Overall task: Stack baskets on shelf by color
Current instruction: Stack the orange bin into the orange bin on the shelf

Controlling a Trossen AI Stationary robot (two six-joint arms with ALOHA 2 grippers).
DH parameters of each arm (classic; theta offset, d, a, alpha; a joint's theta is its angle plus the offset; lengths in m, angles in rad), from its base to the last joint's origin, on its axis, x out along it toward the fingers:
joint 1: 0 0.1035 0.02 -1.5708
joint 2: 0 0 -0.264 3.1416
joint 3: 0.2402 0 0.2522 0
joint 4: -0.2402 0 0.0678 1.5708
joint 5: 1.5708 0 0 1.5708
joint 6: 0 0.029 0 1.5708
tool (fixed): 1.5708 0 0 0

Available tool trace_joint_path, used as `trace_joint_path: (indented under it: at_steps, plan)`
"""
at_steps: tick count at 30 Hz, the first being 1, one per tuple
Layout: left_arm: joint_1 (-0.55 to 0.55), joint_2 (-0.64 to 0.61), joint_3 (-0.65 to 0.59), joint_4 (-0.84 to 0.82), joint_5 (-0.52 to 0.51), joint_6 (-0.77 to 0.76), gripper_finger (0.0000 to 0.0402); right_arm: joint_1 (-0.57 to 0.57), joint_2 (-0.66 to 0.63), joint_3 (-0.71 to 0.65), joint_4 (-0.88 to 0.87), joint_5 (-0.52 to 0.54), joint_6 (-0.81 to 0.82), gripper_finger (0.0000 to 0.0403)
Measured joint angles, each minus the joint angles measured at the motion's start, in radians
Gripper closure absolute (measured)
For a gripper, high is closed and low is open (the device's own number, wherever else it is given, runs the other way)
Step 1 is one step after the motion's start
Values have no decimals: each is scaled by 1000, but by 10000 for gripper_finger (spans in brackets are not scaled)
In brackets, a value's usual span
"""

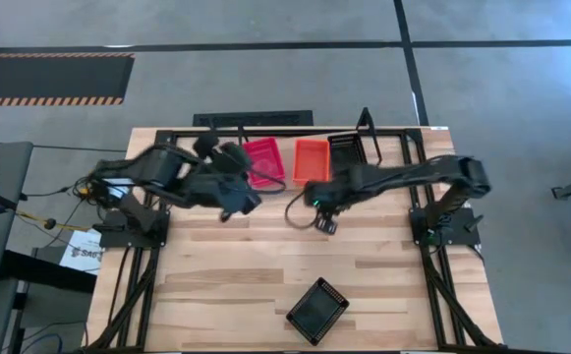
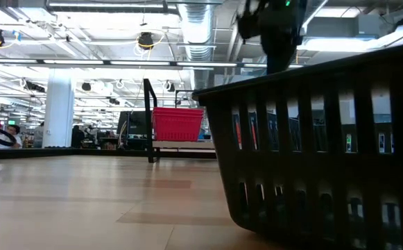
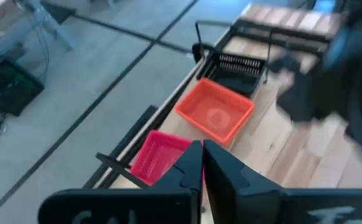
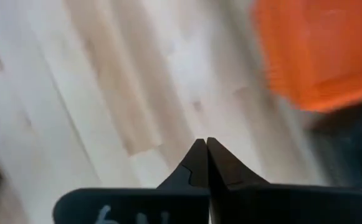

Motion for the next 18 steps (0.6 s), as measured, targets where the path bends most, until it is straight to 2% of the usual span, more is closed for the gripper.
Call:
trace_joint_path:
  at_steps: [2,8,12,18]
  plan:
    - [-31,-34,0,0,-31,12,401,23,61,0,23,-43,-11,401]
    - [-139,-140,0,0,-118,33,401,53,196,0,93,-81,-26,402]
    - [-214,-188,-22,2,-157,25,401,29,211,2,122,-81,-30,402]
    - [-271,-272,-192,0,-174,-62,401,-52,172,0,128,-81,-82,402]
